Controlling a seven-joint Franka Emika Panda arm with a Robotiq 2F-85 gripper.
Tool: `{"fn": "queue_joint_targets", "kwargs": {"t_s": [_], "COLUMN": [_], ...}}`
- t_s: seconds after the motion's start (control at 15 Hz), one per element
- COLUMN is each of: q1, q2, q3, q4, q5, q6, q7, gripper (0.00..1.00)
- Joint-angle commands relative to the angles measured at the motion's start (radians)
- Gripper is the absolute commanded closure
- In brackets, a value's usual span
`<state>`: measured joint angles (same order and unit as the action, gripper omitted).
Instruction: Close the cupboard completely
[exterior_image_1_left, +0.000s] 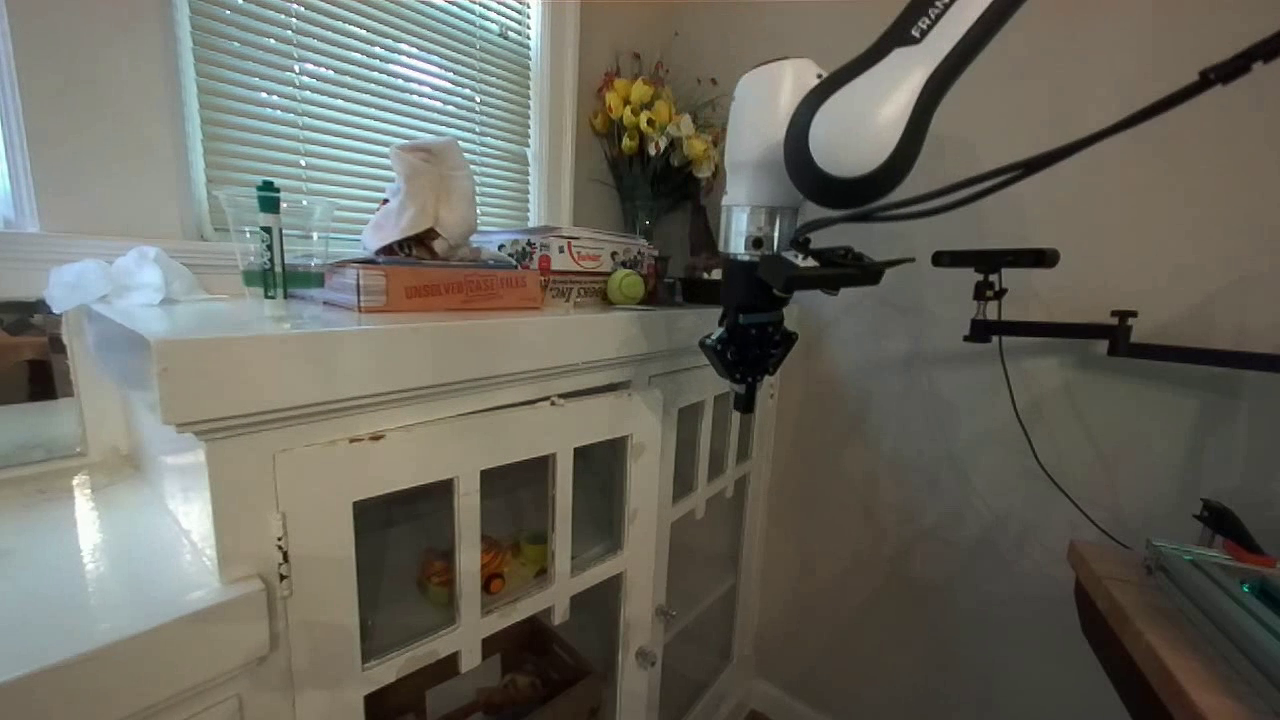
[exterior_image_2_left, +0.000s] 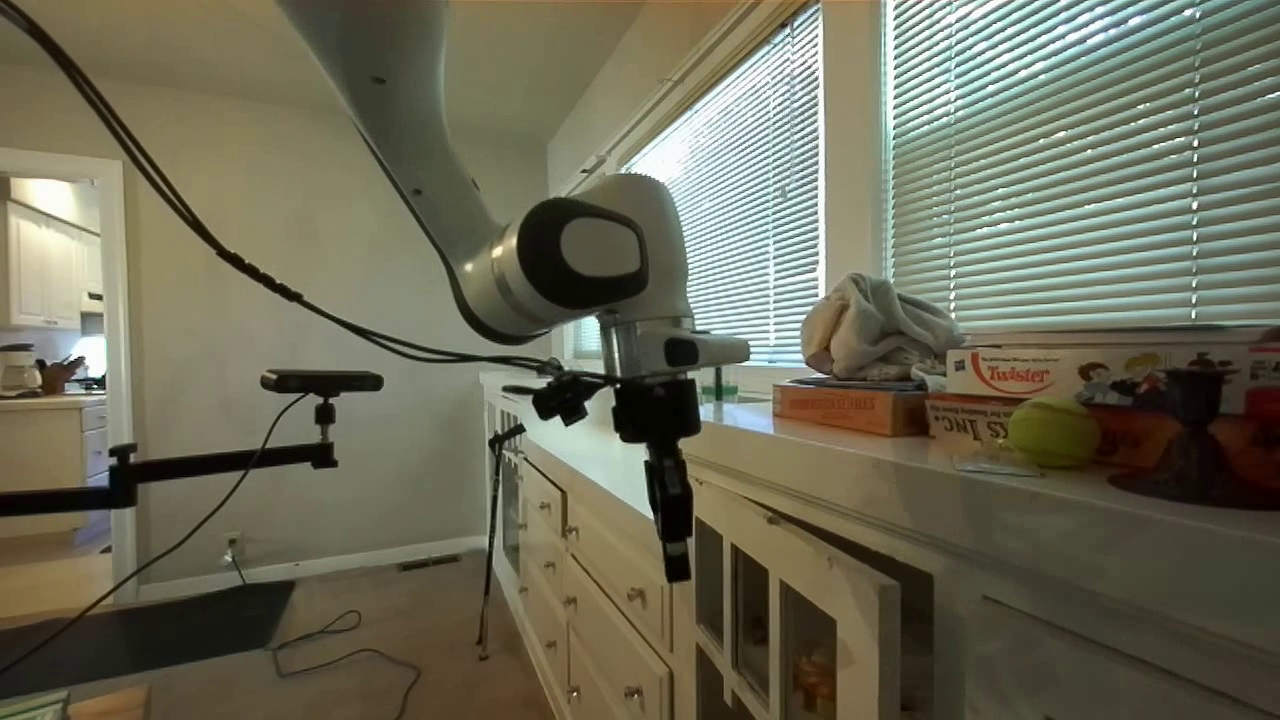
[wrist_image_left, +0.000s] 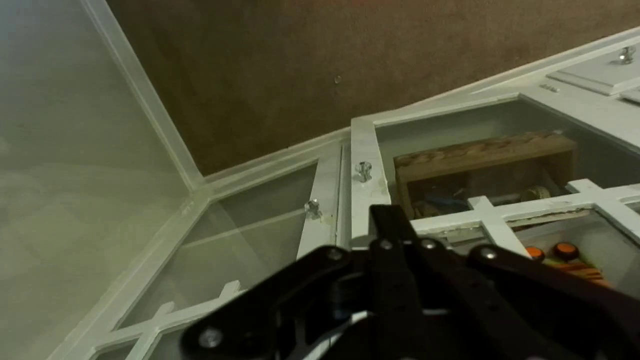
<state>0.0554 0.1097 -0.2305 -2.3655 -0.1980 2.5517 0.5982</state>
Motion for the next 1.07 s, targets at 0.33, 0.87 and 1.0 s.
{"fn": "queue_joint_targets", "kwargs": {"t_s": [0.33,0.87,1.0], "q1": [0.024,0.302,0.345], "q2": [0.21,0.51,0.575], "q3": [-0.149,-0.436,-0.472], "q4": [-0.059,0.116,0.137], "q5": [-0.403,-0.321,-0.274], "q6": [0.589,0.935,0.995], "q7": [0.178,0.147,0.143], "gripper": [1.0,1.0,1.0]}}
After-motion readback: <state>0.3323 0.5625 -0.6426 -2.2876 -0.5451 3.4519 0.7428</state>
